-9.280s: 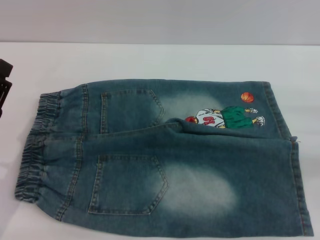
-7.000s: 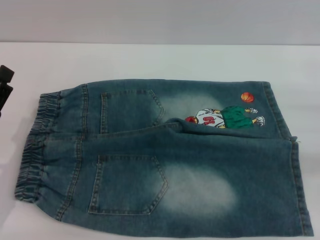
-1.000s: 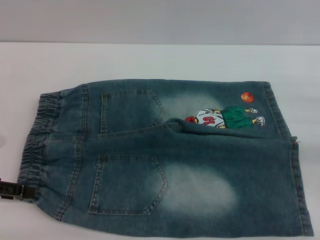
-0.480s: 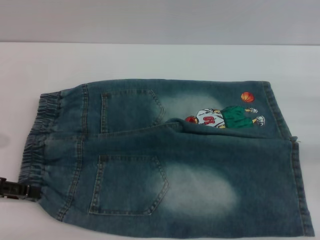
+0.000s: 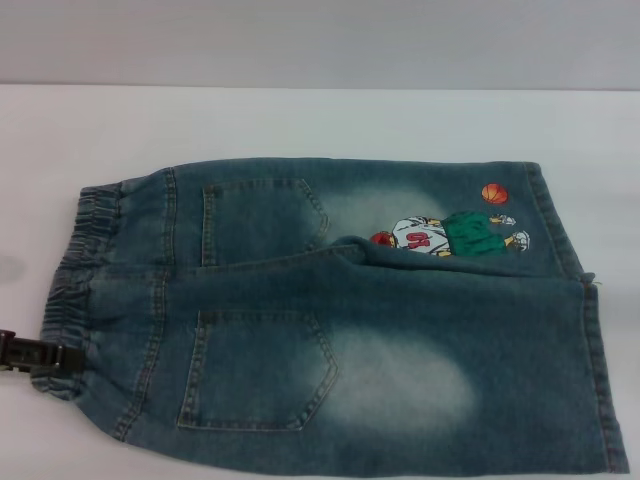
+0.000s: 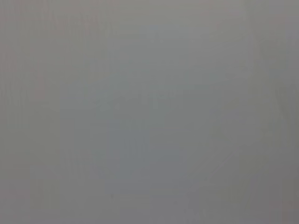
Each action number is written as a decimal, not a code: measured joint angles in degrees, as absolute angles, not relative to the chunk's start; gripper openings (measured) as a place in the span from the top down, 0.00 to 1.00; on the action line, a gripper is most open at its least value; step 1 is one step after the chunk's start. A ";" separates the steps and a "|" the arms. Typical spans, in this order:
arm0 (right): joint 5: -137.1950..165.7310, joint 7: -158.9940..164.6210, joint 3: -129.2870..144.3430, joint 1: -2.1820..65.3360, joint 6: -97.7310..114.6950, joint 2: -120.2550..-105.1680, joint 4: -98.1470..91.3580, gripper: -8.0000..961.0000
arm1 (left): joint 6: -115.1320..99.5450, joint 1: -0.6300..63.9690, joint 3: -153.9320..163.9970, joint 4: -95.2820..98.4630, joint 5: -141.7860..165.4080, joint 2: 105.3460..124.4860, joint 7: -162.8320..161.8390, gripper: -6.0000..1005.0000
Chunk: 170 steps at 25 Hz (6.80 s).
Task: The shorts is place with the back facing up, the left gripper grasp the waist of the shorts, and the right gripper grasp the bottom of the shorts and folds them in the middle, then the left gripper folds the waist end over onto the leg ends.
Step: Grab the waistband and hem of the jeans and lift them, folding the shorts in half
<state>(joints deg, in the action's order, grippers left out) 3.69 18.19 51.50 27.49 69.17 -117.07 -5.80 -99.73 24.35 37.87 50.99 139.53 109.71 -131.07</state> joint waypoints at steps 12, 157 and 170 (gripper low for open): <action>3.69 18.19 50.74 27.33 68.71 -116.97 -5.80 0.34 | -101.81 24.61 38.22 50.80 139.88 109.57 -130.99 0.19; 155.43 101.12 55.90 37.51 109.62 -110.87 -43.91 0.36 | -97.68 26.52 33.22 50.01 140.80 111.96 -128.67 0.95; 155.48 101.24 55.85 37.95 108.61 -111.96 -43.94 0.36 | -97.73 26.72 33.13 50.01 140.80 112.14 -128.67 0.95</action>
<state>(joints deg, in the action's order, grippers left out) 155.48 101.25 55.85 37.95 108.61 -111.96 -43.94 -97.73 26.72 33.13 50.01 140.80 112.14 -128.67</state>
